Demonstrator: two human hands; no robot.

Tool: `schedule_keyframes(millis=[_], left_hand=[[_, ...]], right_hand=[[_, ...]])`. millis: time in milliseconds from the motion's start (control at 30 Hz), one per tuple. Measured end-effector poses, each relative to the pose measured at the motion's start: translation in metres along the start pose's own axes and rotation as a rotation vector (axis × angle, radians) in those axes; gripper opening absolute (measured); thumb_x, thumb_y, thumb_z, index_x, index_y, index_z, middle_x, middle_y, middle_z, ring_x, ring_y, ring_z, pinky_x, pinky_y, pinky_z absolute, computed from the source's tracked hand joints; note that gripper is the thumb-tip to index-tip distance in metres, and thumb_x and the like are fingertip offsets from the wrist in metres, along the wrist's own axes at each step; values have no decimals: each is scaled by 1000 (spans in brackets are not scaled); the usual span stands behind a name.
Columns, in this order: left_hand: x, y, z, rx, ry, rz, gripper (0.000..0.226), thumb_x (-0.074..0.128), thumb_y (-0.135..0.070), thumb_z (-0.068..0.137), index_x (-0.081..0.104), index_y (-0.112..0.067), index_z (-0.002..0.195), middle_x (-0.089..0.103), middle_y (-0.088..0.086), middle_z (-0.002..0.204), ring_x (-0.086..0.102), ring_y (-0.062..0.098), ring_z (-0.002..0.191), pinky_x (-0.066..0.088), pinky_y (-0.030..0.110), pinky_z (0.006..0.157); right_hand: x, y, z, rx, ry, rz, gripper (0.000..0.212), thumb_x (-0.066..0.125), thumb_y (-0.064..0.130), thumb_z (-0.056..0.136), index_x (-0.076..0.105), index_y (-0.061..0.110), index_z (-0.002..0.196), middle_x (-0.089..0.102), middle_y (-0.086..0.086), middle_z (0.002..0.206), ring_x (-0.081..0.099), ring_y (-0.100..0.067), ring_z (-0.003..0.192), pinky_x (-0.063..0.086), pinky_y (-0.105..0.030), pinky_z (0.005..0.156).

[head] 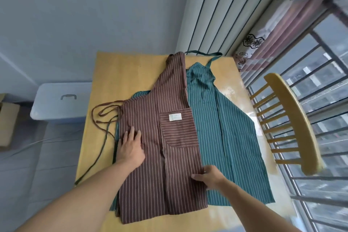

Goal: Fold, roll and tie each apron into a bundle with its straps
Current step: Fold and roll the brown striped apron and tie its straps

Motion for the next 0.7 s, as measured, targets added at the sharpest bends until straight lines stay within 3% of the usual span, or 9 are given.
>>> schedule_keyframes(millis=[67,167,300,400,467,533,600,667,700], left_hand=[[11,4,-17,65,10,-43,84,53,-38,103,-3,-25,163,-14,4,170,-5,27,158,8,46,128],[23,0,-40,287,-53,3,76,44,-51,104,0,-31,163,-15,0,170,-14,21,157,-3,42,127],[42,-28,-67,596,45,94,73,43,-52,103,1,-39,161,-13,-7,169,-18,16,155,-11,39,124],[61,-41,-73,617,262,56,73,59,-37,97,23,-36,160,9,-5,170,2,20,157,2,42,128],[54,-45,-72,494,292,-286,55,56,-12,94,55,-35,144,42,-4,158,34,18,148,25,41,125],[39,-32,-68,141,267,-791,43,47,-2,97,71,-28,120,69,3,131,63,17,120,48,42,110],[33,-9,-58,-182,235,-1203,26,48,-27,105,72,-21,111,74,11,117,70,24,104,54,49,101],[25,13,-51,-355,236,-1374,54,51,-67,94,72,-20,112,75,10,113,69,28,105,54,51,99],[21,21,-46,-376,229,-1412,61,51,-74,90,72,-20,109,77,8,108,70,28,103,54,48,96]], right_hand=[[2,-10,-9,22,8,106,37,78,22,88,65,1,115,74,-15,112,74,-27,100,60,-49,90],[3,2,-32,-51,32,312,15,60,6,99,65,9,114,77,-13,104,74,-30,99,60,-47,91],[2,42,-66,-277,26,339,46,48,-7,94,66,25,123,78,-8,104,75,-30,97,61,-45,83],[24,66,-82,-449,51,163,73,51,-9,82,57,32,141,73,3,123,69,-20,114,56,-45,99],[47,76,-88,-503,28,-79,83,53,0,80,42,38,153,66,8,132,65,-19,121,53,-41,103],[75,84,-93,-545,-13,-326,84,52,9,86,26,40,159,63,2,130,66,-23,114,55,-33,94],[106,91,-95,-612,-52,-535,85,49,14,87,15,39,161,67,-5,127,68,-27,105,57,-38,90],[139,91,-89,-607,-41,-689,86,46,14,89,6,42,160,72,-5,109,69,-26,86,59,-39,79],[153,89,-86,-582,-22,-768,86,45,14,91,2,42,160,71,-4,99,67,-24,76,59,-37,71]])
Point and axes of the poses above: each hand's wrist, its own z-axis towards the middle knuckle, its own x-axis out of the palm, y = z × x, the point moved 4 cm from there along z, towards the middle knuckle
